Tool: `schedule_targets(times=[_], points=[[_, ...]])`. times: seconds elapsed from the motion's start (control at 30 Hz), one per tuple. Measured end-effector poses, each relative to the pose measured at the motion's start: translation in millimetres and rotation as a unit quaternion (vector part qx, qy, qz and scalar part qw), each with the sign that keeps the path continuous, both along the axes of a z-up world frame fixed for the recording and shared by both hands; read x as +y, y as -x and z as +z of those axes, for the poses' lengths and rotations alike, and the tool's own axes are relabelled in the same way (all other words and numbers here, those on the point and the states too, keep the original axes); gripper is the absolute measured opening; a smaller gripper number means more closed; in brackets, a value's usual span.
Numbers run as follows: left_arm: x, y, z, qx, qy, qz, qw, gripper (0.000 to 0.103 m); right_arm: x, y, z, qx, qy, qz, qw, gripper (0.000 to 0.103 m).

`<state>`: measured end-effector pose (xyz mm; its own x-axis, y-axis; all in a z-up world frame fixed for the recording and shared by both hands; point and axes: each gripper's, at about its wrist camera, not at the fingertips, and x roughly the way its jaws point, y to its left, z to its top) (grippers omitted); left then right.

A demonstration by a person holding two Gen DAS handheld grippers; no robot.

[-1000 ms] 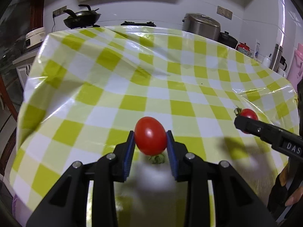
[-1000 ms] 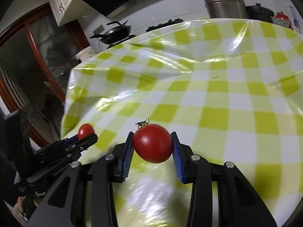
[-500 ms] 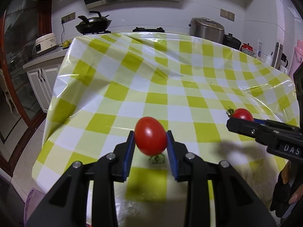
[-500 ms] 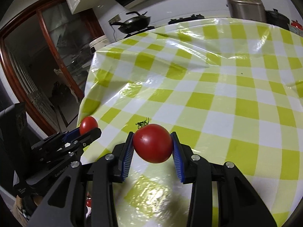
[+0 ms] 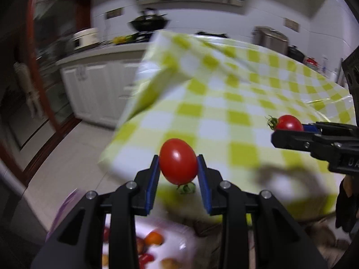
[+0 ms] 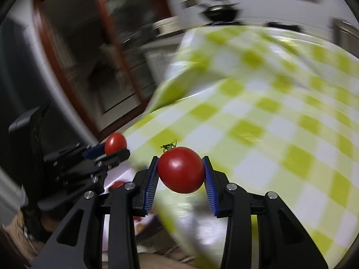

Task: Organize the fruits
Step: 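Carry both cherry tomatoes toward the white box with both tools, then open both tools to drop the cherry tomatoes into the box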

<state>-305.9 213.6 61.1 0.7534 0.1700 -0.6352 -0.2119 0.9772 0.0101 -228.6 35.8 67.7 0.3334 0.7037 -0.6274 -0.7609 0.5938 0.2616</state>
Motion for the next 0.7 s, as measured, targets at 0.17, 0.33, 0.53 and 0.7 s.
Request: schedule_targets(times=[0.17,0.33,0.53,0.7], points=[[64,67,-27,0.053,0.012,0.088,0.9947,0.033,80,54,-28,0.004,0.050,0.146,0.988,0.039],[115,101,-83,0.144,0.043,0.154,0.9766,0.033,151,89,-89,0.038,0.134,0.246,0.959,0.039],[143,110,-152,0.251,0.081,0.182,0.9473,0.033,204,120,-194,0.098,0.287,0.325,0.896,0.039],[148,114,-178,0.291,0.091,0.204,0.9303,0.033,219,122,-222,0.102,0.321,0.329,0.882,0.039]])
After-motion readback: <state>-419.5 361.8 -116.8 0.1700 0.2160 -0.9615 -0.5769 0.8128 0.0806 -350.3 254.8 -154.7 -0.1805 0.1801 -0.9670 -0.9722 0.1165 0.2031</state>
